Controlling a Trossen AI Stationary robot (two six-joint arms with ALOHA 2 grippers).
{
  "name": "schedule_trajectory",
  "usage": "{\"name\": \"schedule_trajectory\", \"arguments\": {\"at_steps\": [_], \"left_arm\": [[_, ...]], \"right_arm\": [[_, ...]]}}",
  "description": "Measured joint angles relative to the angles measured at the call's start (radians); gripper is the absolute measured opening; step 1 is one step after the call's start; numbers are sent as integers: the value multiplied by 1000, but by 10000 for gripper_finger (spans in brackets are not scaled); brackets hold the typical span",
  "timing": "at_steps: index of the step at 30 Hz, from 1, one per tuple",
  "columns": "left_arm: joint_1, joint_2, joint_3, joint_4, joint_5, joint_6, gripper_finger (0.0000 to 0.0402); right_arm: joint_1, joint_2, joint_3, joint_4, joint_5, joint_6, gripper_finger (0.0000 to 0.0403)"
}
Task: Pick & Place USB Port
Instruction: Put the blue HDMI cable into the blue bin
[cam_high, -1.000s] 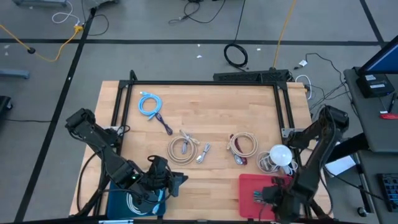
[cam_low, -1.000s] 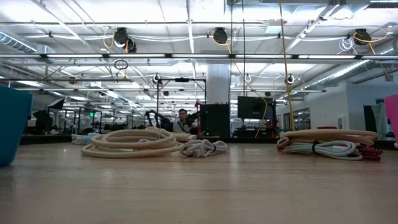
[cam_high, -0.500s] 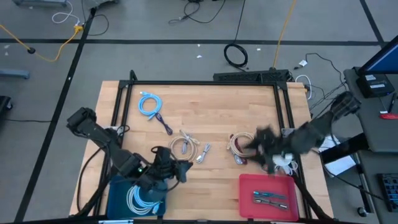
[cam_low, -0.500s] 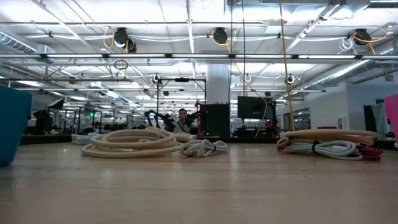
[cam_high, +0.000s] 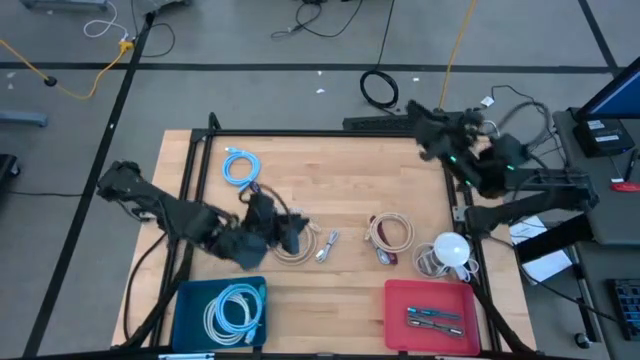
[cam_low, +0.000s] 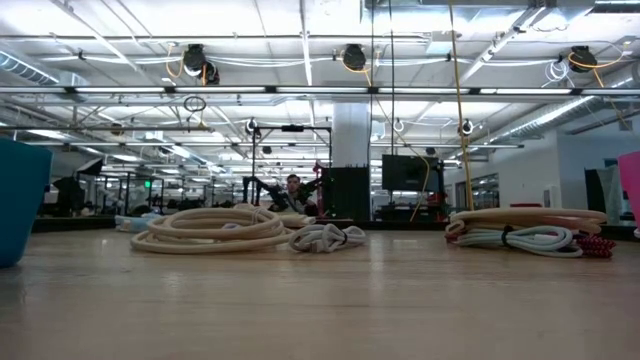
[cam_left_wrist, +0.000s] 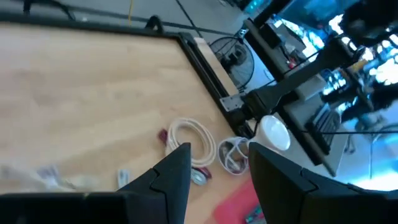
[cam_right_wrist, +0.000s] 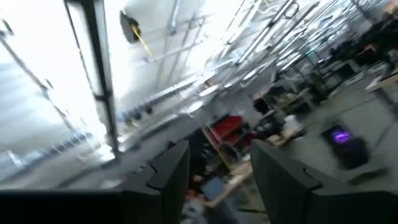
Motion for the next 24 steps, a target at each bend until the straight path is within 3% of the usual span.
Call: {"name": "schedule_trajectory", "arguments": {"at_steps": [5, 8, 13, 15, 19, 24], "left_arm": [[99, -82, 0, 0, 98, 191, 163], [158, -122, 0, -3, 172, 282, 163], [281, -188, 0, -55, 218, 474, 163], [375, -215, 1, -146, 218, 495, 163], [638, -241, 1, -427, 249, 468, 163], [961, -211, 0, -614, 449, 498, 163]], "right_arm": [[-176, 81, 39, -251, -247, 49, 149], [-254, 178, 103, -456, -470, 55, 141], [-255, 326, 196, -673, -735, 49, 137], [-222, 353, 203, -699, -764, 49, 137], [-135, 380, 203, -737, -727, 21, 136], [-47, 383, 203, -697, -660, 24, 136]]}}
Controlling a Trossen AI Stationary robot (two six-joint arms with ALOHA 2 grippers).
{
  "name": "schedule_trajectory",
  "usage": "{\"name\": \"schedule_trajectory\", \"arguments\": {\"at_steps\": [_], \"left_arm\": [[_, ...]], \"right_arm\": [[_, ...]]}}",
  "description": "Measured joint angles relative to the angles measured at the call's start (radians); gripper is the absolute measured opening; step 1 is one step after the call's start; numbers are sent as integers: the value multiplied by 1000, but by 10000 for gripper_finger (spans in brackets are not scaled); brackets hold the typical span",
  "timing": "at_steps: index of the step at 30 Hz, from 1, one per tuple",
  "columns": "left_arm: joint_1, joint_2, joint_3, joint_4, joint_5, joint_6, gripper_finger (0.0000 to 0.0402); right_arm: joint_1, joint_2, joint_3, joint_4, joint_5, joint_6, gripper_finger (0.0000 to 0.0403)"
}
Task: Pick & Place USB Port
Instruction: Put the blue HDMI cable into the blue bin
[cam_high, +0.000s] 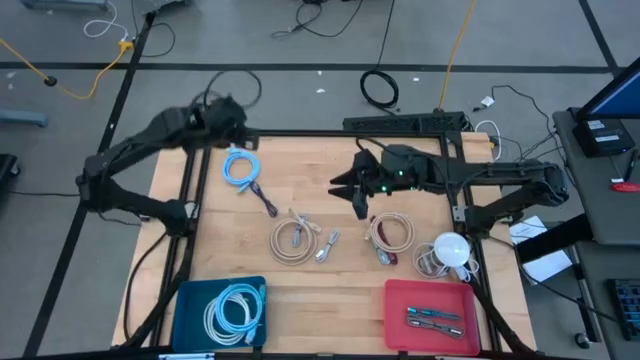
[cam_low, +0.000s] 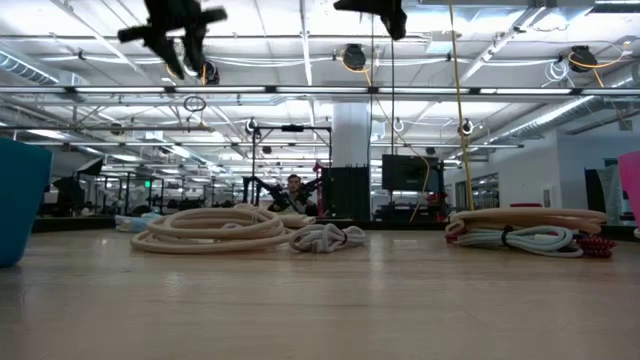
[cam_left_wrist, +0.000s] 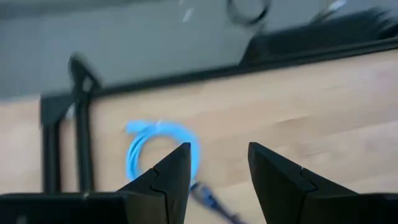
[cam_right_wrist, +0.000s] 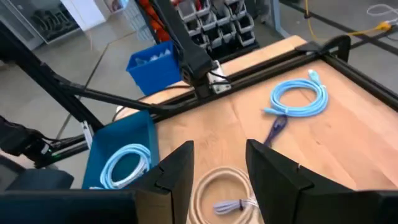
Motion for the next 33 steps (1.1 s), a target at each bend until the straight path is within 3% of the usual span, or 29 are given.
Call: {"name": "schedule_trajectory", "arguments": {"at_steps": [6, 10, 15, 20, 26, 33], "left_arm": [[278, 103, 0, -124, 232, 64, 163], [378, 203, 0, -248, 272, 110, 163], [419, 321, -1, -352, 290, 159, 174], [409, 350, -51, -295, 342, 124, 215], [408, 301, -263, -156, 348, -3, 260], [435, 173, -487, 71, 380, -150, 261]], "right_arm": [[67, 0, 0, 53, 35, 17, 136], [99, 1, 0, 56, 64, 22, 137], [137, 0, 0, 61, 136, -2, 137], [161, 0, 0, 80, 143, -14, 137], [197, 0, 0, 80, 143, -16, 137], [228, 0, 0, 88, 193, -24, 137]]}}
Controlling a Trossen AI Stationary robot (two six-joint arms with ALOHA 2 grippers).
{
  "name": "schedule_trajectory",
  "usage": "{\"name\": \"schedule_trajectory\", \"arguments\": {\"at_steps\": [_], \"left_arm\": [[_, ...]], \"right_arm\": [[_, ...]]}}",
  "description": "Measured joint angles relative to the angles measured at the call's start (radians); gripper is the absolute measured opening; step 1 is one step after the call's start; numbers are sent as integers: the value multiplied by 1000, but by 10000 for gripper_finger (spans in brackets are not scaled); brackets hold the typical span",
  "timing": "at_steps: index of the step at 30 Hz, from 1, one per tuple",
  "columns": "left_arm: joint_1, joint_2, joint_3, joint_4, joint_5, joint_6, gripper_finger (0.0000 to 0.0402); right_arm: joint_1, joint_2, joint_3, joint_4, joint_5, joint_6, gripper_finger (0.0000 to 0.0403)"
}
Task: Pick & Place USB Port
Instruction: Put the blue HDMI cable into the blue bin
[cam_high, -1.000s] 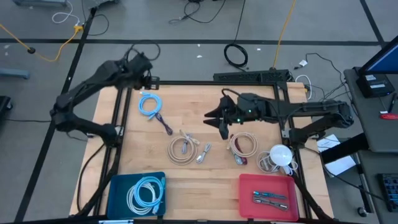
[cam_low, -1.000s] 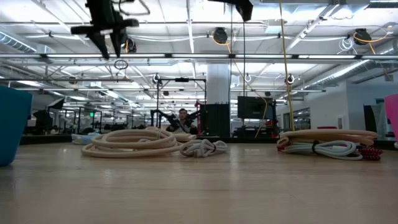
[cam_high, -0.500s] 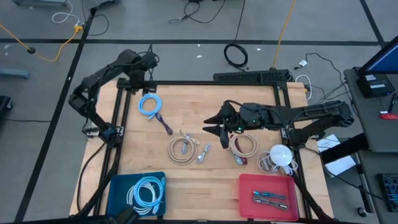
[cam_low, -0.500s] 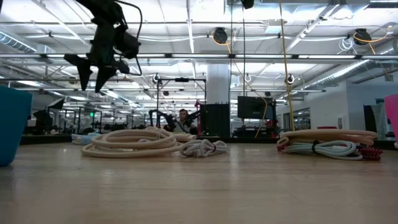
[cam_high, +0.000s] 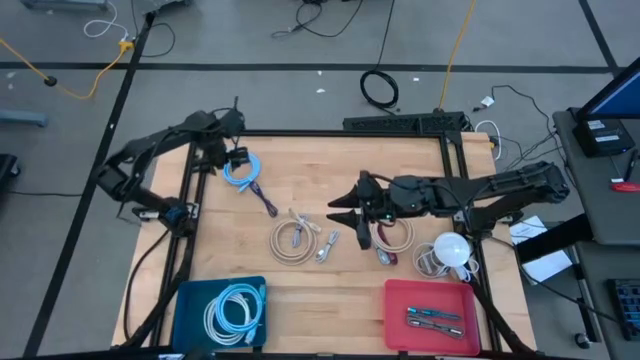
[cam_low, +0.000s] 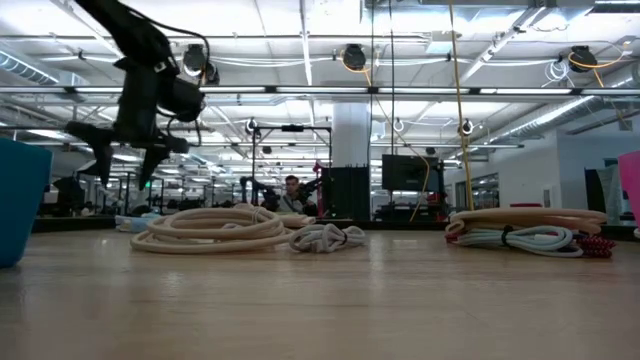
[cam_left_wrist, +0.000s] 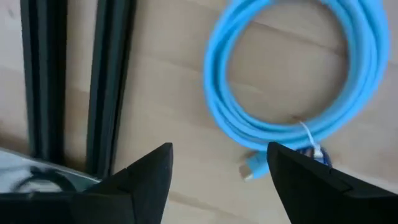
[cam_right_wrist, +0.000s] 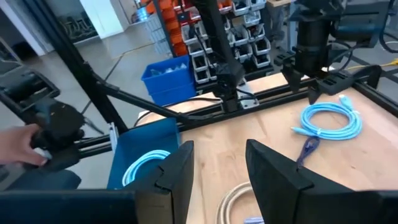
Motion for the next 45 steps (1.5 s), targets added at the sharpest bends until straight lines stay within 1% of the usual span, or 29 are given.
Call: {"name": "schedule_trajectory", "arguments": {"at_steps": [2, 7, 13, 17, 31, 35, 42, 45], "left_arm": [[15, -42, -43, 62, 15, -51, 257], [56, -92, -122, 117, 40, -116, 253], [59, -98, -175, 224, 75, -145, 253], [52, -98, -179, 275, 78, -165, 253], [44, -94, -179, 258, 46, -175, 253], [29, -66, -180, 259, 34, -171, 253], [-16, 19, -180, 289, 30, -177, 253], [-26, 40, -180, 296, 25, -179, 253]], "right_arm": [[1, 0, 0, 4, -1, -1, 137], [0, 0, 0, 12, -2, -3, 137], [0, 0, 0, 14, -3, -9, 137], [0, 0, 0, 14, -3, -14, 137], [0, 0, 0, 14, -6, -10, 137], [0, 0, 0, 14, -7, -17, 137], [0, 0, 0, 14, -10, -17, 137], [1, -2, 0, 13, -34, -14, 137]]}}
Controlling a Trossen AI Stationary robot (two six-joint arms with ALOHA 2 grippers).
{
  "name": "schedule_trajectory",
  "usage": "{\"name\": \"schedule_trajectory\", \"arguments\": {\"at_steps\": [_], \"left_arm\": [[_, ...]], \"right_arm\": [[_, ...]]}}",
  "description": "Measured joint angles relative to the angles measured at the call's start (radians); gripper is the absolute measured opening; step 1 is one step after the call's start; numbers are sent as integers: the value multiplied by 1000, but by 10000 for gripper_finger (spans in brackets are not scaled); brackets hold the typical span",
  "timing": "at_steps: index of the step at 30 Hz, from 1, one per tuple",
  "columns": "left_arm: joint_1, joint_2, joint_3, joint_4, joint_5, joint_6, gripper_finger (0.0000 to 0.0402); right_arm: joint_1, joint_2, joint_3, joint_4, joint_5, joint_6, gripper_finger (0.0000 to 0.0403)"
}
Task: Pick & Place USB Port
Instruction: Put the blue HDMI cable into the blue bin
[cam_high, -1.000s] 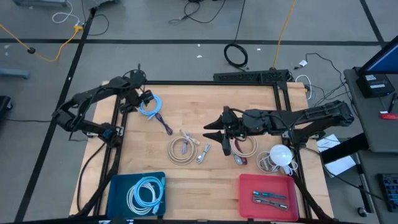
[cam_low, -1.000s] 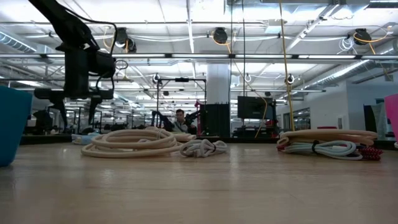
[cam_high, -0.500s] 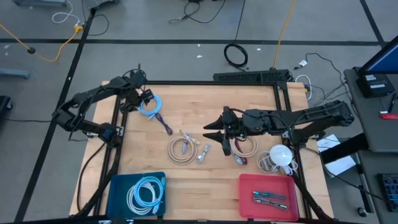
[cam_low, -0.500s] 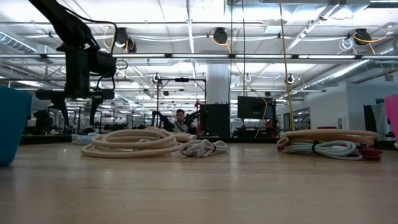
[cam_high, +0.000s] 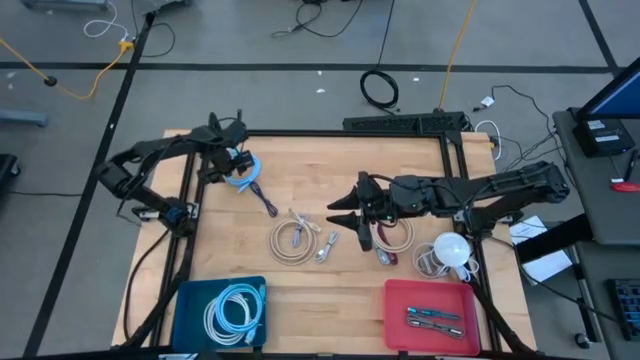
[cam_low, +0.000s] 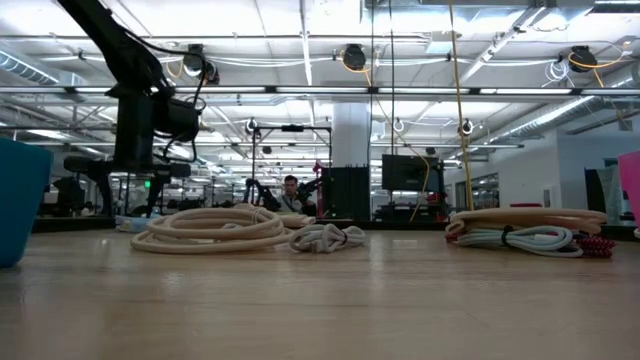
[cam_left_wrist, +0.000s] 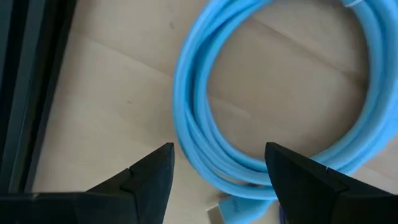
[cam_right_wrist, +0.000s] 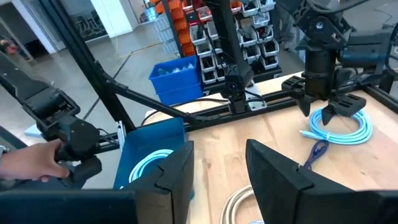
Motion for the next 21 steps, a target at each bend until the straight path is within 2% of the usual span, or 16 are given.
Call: {"name": "schedule_trajectory", "arguments": {"at_steps": [9, 15, 21], "left_arm": [[-2, 36, -2, 3, -12, 16, 253], [-2, 34, -56, 73, 16, 0, 252], [-2, 26, -122, 140, 40, -15, 216]], "right_arm": [[7, -3, 0, -3, 0, 5, 137], [7, -3, 0, -2, 0, 7, 137], [7, -3, 0, -2, 0, 7, 137]]}}
